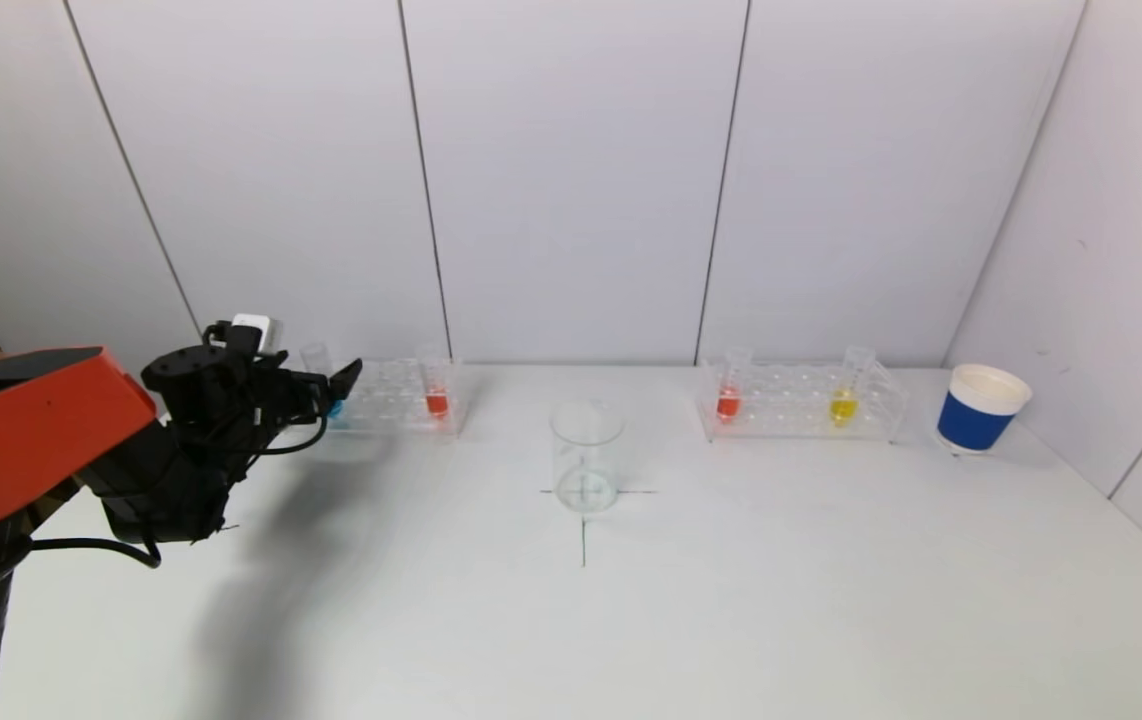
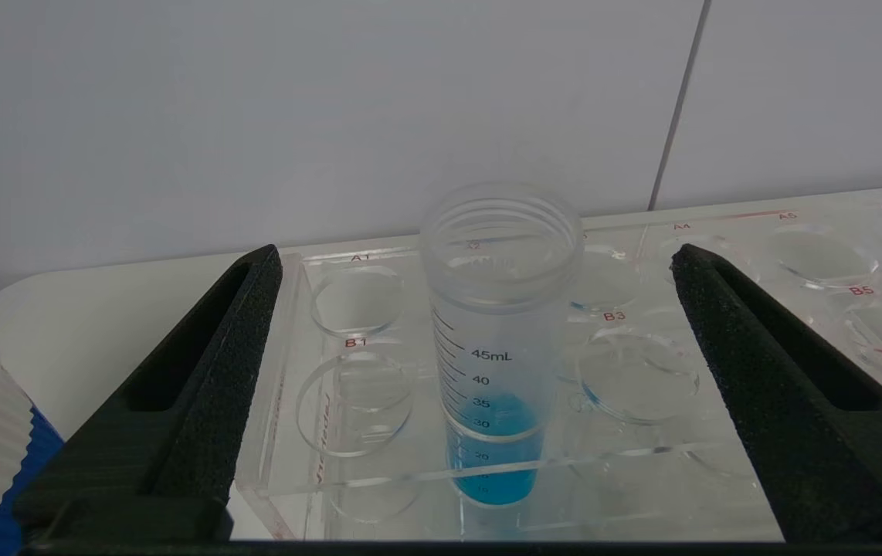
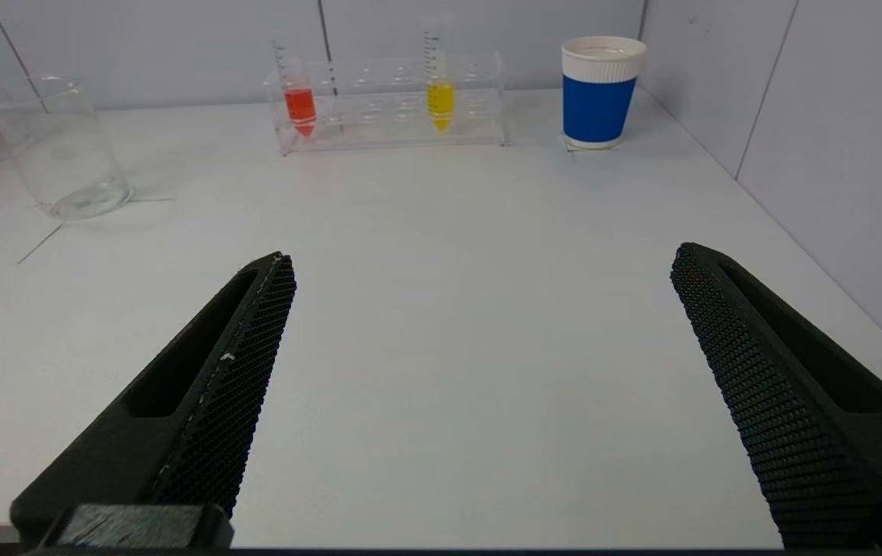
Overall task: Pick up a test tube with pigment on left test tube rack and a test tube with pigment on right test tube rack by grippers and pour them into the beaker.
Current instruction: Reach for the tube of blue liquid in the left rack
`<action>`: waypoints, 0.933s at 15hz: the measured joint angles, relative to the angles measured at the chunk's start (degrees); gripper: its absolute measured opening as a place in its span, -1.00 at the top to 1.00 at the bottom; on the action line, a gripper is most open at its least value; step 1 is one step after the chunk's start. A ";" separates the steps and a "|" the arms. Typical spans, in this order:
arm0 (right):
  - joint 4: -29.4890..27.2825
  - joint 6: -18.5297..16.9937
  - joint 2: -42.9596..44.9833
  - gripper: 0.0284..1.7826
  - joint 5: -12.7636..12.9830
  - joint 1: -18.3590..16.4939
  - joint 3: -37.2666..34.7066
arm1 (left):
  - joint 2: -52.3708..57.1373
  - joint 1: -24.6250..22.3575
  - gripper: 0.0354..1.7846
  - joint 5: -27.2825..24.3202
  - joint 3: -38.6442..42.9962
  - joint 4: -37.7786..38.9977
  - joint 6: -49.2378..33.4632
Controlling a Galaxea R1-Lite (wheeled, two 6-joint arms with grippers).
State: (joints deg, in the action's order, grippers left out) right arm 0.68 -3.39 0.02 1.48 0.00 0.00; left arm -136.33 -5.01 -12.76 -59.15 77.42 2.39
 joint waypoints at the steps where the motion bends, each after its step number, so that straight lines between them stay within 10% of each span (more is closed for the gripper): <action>1: 0.00 0.01 0.00 -0.99 0.00 0.00 0.00 | -0.09 0.11 -0.98 0.54 -0.02 0.05 0.00; 14: 0.00 0.01 0.00 -0.99 0.01 0.00 0.00 | -0.74 1.00 -0.98 2.96 -0.72 0.69 0.06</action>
State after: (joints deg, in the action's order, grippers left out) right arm 0.68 -3.38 0.02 1.49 0.00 0.00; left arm -137.07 -4.01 -9.80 -59.87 78.12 2.45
